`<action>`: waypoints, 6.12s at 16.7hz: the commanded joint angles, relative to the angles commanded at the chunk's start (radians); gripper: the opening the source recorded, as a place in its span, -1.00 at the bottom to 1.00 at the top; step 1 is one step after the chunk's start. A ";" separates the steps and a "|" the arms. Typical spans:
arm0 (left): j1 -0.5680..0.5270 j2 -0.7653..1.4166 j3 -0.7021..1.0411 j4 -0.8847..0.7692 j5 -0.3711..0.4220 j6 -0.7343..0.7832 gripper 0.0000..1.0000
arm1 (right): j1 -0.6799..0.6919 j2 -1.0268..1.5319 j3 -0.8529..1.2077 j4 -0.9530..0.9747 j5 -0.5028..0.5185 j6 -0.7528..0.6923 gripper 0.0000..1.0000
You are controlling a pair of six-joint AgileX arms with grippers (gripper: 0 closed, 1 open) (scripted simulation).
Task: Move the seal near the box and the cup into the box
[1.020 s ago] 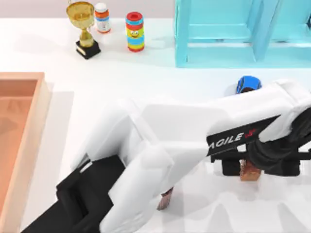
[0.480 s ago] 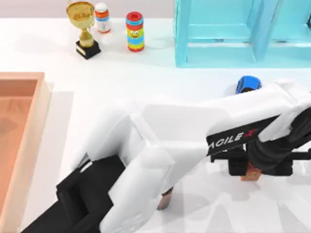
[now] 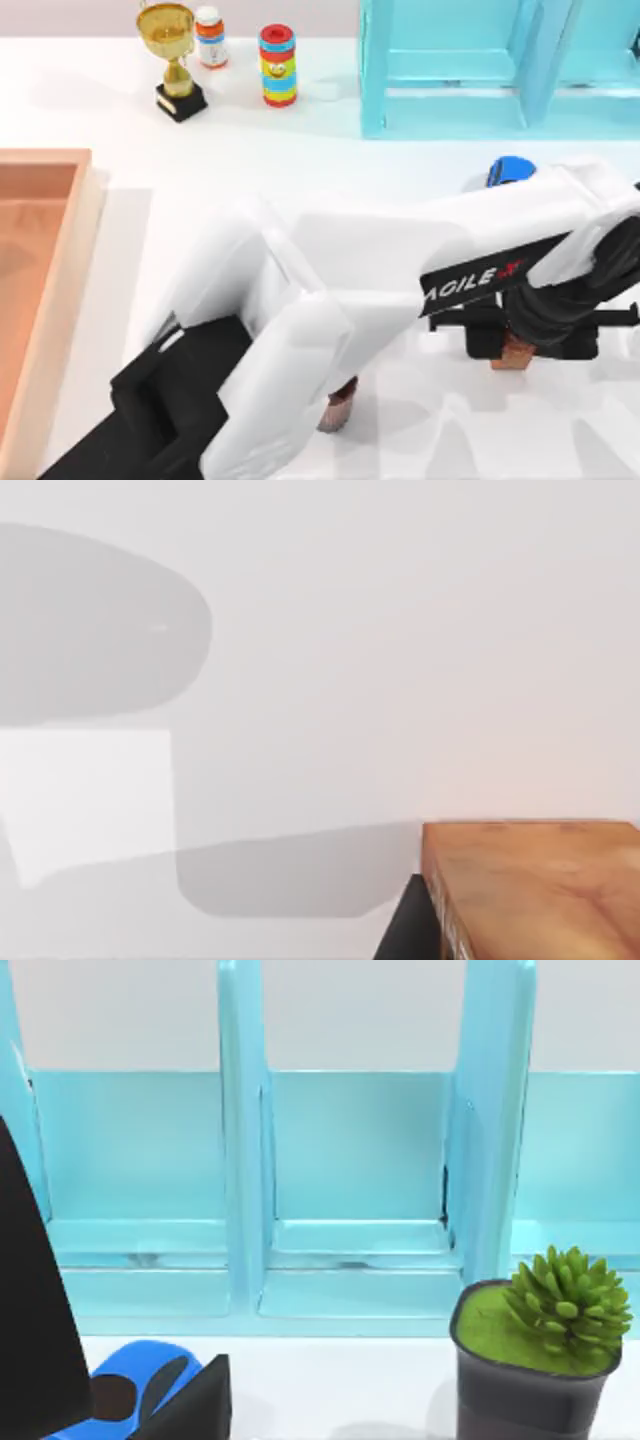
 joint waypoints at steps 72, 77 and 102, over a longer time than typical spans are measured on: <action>0.703 -0.835 -1.112 0.369 0.102 0.699 1.00 | 0.000 0.000 0.000 0.000 0.000 0.000 1.00; 0.699 -0.855 -0.975 0.220 0.101 0.697 1.00 | 0.000 0.000 0.000 0.000 0.000 0.000 1.00; 0.156 -0.649 -0.648 -0.098 0.164 0.134 1.00 | 0.000 0.000 0.000 0.000 0.000 0.000 1.00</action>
